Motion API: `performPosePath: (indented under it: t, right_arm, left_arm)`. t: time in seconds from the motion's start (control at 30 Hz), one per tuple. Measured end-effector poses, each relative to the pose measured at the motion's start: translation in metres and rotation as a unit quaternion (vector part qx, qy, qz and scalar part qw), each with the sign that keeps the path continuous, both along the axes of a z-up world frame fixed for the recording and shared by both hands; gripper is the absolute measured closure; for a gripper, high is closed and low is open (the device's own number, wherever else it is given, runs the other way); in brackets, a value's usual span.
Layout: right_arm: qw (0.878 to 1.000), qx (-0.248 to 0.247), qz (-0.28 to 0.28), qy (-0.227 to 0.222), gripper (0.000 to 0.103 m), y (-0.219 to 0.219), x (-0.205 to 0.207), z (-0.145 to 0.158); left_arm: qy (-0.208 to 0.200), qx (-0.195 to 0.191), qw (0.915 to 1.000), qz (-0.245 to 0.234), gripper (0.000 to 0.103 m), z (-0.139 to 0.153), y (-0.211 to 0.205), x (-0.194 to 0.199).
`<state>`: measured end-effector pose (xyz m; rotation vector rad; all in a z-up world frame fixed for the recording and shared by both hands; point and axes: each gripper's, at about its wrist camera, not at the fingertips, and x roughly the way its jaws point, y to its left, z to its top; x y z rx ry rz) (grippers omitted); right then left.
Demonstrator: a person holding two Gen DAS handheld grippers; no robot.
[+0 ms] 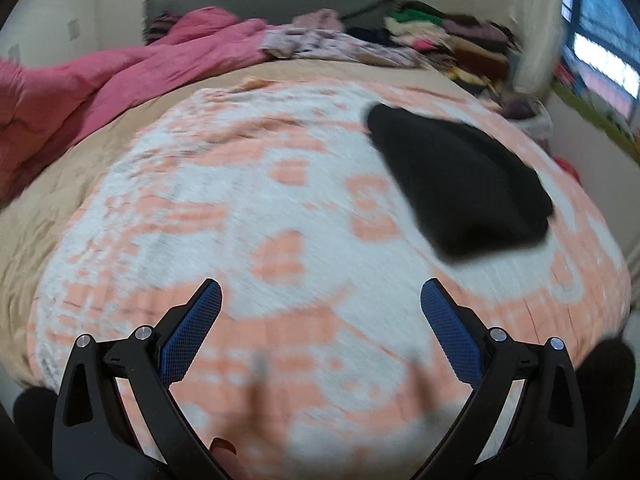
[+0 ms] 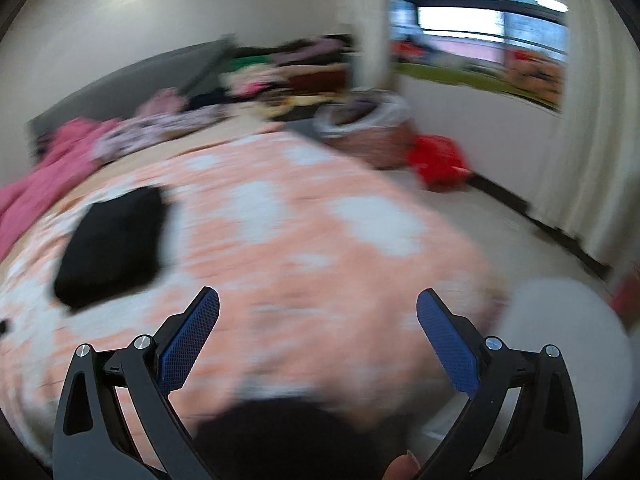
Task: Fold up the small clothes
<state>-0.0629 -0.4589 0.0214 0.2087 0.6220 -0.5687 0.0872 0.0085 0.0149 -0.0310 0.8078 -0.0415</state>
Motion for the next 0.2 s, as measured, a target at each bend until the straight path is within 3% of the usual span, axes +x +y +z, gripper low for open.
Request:
performPosePath:
  t: [0.1,0.2]
  right_arm:
    - [0.993,-0.003,-0.112,0.038,0.005,-0.078,-0.032,-0.021]
    - [0.973,0.027,-0.217,0.078,0.005,-0.161,-0.065,-0.049]
  left_arm:
    - [0.022,-0.002,0.9974,0.068,0.01,0.008,0.058,0.034]
    - [0.022,0.025,0.9866,0.16,0.01,0.01,0.131,0.066]
